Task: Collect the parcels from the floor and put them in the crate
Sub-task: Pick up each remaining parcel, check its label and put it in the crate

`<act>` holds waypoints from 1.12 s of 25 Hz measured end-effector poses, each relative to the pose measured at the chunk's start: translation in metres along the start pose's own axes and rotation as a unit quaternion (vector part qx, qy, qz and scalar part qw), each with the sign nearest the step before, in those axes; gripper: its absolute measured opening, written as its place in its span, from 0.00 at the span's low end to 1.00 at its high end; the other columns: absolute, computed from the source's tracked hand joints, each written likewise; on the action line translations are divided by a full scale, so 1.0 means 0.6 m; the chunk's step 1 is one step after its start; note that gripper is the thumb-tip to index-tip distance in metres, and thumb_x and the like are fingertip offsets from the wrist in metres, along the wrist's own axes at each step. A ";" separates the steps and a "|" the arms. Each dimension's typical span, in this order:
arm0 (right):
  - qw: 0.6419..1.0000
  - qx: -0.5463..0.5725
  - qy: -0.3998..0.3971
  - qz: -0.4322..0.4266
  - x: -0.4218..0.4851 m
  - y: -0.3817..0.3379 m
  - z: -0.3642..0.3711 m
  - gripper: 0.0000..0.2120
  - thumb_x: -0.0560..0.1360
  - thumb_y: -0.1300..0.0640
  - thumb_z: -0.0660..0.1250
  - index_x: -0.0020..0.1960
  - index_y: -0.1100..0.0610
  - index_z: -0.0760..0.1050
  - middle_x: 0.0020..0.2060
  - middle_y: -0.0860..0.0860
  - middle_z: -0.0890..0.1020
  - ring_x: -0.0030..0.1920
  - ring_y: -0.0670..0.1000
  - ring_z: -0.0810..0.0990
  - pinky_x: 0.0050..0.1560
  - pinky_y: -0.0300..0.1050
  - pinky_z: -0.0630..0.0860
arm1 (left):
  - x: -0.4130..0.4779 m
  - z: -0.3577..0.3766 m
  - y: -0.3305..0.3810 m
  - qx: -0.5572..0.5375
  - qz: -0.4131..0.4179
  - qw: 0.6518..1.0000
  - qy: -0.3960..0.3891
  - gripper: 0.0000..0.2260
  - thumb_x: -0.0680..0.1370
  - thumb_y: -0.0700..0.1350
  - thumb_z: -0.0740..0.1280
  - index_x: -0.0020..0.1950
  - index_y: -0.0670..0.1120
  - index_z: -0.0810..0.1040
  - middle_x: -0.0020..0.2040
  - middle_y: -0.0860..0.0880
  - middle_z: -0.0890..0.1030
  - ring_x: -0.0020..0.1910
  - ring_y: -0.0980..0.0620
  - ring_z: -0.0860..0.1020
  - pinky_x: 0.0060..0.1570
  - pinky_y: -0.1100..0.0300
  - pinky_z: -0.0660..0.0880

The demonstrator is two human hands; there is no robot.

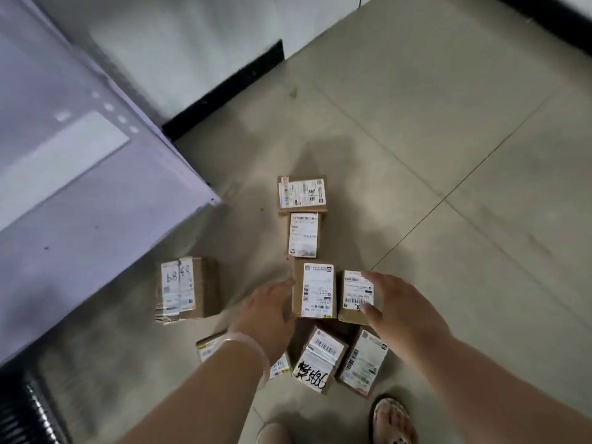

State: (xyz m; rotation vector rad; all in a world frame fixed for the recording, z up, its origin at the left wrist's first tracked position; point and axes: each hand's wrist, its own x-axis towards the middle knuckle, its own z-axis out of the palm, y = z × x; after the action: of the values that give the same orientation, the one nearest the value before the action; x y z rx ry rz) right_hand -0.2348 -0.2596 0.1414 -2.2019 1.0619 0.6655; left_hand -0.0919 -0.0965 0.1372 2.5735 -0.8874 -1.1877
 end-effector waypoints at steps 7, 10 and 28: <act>0.982 0.183 -0.003 0.052 0.198 0.083 0.238 0.24 0.79 0.53 0.61 0.74 0.44 0.61 0.68 0.46 0.72 0.67 0.48 0.72 0.65 0.45 0.71 | 0.202 0.227 -0.093 -0.123 -0.113 0.986 0.018 0.32 0.79 0.50 0.61 0.78 0.55 0.46 0.77 0.48 0.56 0.75 0.46 0.57 0.70 0.50 0.60; 0.977 0.210 -0.013 0.028 0.227 0.075 0.288 0.17 0.81 0.58 0.58 0.65 0.40 0.68 0.54 0.37 0.77 0.54 0.39 0.78 0.45 0.30 0.75 | 0.245 0.277 -0.110 -0.161 -0.132 0.978 0.002 0.35 0.80 0.49 0.61 0.78 0.53 0.41 0.74 0.47 0.62 0.71 0.45 0.65 0.69 0.49 0.65; 0.929 0.361 0.057 0.059 0.068 -0.084 0.075 0.20 0.75 0.58 0.69 0.64 0.43 0.74 0.46 0.44 0.83 0.41 0.45 0.84 0.41 0.46 0.83 | 0.059 0.059 -0.049 -0.321 -0.122 0.935 0.094 0.24 0.74 0.52 0.70 0.67 0.63 0.66 0.57 0.54 0.79 0.48 0.57 0.80 0.48 0.59 0.80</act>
State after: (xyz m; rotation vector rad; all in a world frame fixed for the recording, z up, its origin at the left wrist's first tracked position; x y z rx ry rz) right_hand -0.1793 -0.2238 0.0981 -1.5509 1.2555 0.1399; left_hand -0.0871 -0.0903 0.0797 2.2239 -0.0974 -1.0366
